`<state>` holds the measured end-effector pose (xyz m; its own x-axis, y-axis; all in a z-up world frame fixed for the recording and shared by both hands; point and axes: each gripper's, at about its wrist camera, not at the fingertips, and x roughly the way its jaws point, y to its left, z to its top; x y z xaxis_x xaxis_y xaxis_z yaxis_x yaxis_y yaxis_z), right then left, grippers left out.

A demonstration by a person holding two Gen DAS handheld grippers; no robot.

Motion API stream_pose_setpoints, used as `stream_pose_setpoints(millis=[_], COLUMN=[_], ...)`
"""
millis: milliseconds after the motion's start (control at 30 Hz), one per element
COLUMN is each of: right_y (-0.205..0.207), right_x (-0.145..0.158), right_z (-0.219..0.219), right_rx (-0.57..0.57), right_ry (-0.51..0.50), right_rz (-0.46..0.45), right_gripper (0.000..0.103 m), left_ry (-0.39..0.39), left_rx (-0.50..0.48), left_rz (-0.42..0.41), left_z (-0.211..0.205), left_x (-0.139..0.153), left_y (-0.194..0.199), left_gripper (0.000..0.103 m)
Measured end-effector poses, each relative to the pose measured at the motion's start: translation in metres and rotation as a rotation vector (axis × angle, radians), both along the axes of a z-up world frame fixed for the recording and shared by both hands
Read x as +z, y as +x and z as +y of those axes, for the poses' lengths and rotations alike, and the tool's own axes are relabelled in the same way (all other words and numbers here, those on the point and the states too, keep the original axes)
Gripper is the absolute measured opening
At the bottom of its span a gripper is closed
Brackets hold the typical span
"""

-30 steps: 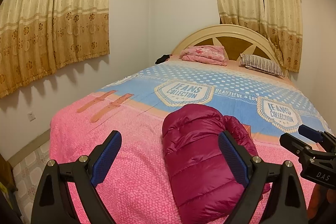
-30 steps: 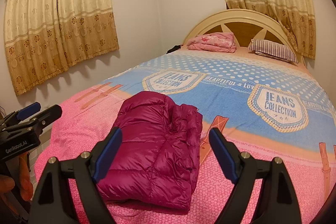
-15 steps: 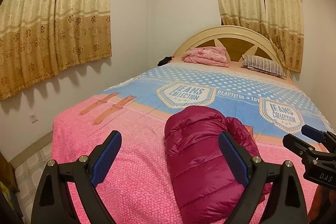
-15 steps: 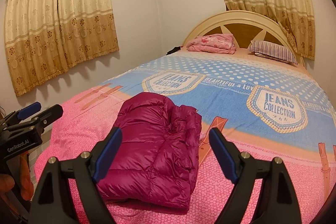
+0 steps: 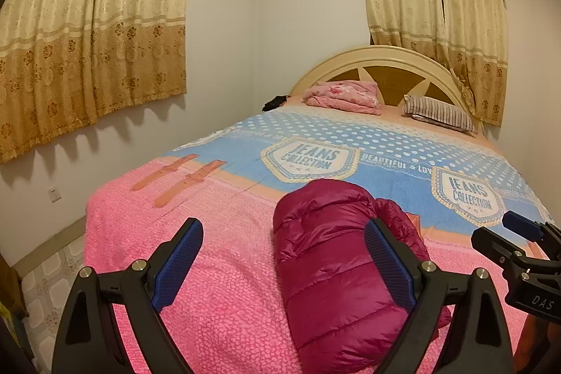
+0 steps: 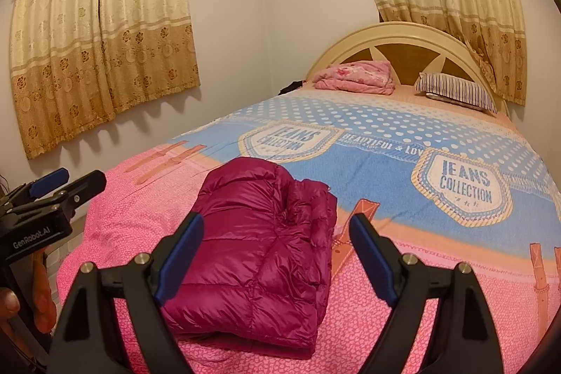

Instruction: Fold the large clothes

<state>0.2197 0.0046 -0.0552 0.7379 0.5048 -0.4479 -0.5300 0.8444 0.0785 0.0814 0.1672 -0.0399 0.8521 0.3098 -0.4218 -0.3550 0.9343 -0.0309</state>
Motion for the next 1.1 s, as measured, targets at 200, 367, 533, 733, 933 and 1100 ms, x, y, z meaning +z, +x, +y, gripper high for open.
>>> stream_pose_setpoints(millis=[200, 367, 533, 733, 933, 1100], right_y=[-0.002, -0.002, -0.003, -0.003, -0.003, -0.003], right_x=[0.002, 0.003, 0.004, 0.003, 0.001, -0.003], right_z=[0.000, 0.000, 0.000, 0.000, -0.001, -0.003], right_rx=[0.005, 0.005, 0.005, 0.004, 0.009, 0.012], right_ry=[-0.003, -0.004, -0.006, -0.007, -0.013, -0.019], right_rz=[-0.006, -0.010, -0.011, -0.010, -0.003, 0.006], right_gripper=[0.087, 0.087, 0.087, 0.087, 0.088, 0.088], left_ry=[-0.032, -0.035, -0.020, -0.039, 0.019, 0.048], left_rx=[-0.014, -0.013, 0.002, 0.016, 0.013, -0.002], left_rz=[0.011, 0.013, 0.024, 0.058, 0.043, 0.041], left_z=[0.002, 0.002, 0.001, 0.002, -0.004, -0.012], left_x=[-0.003, -0.003, -0.005, -0.013, -0.014, -0.015], left_y=[0.002, 0.002, 0.005, 0.010, 0.008, 0.009], left_gripper=[0.094, 0.094, 0.094, 0.096, 0.096, 0.096])
